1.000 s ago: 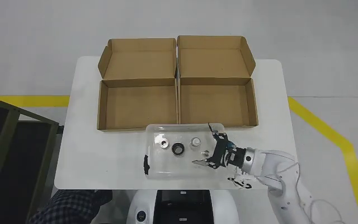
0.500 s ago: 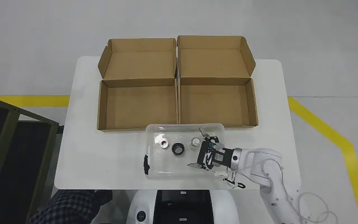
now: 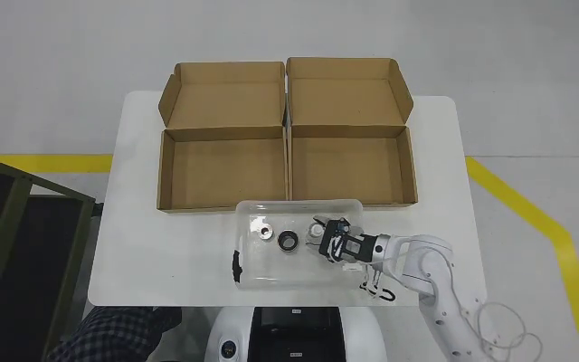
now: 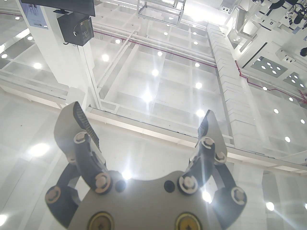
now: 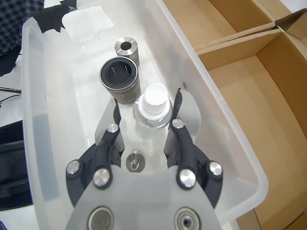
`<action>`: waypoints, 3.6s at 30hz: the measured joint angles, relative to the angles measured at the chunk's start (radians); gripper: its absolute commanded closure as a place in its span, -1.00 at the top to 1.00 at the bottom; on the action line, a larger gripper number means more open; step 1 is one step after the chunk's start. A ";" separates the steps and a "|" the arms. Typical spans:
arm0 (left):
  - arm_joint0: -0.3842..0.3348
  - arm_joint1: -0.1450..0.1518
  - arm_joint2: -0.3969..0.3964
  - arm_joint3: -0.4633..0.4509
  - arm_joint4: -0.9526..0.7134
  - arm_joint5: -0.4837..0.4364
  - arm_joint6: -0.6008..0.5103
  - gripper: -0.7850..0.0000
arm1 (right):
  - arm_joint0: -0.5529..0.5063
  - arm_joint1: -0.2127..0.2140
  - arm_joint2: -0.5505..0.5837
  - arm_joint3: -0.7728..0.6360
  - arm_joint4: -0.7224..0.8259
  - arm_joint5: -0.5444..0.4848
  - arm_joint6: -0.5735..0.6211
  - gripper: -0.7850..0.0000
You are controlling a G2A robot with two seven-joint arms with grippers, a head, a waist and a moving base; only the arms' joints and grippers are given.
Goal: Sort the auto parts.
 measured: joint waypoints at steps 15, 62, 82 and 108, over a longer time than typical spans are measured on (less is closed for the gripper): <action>0.000 0.000 0.000 0.000 0.000 0.000 0.000 1.00 | -0.031 0.024 0.035 -0.130 0.015 -0.030 -0.021 -1.00; 0.000 0.000 0.000 0.000 0.000 0.000 0.000 1.00 | 0.095 0.010 0.052 -0.108 0.396 0.113 -0.806 -1.00; 0.000 0.000 0.000 0.000 0.000 0.000 0.000 1.00 | 0.124 0.000 0.025 -0.160 0.441 0.133 -0.808 -1.00; 0.000 0.000 0.000 0.000 0.000 0.000 0.000 1.00 | 0.181 -0.013 -0.068 0.080 0.376 0.155 -0.657 -1.00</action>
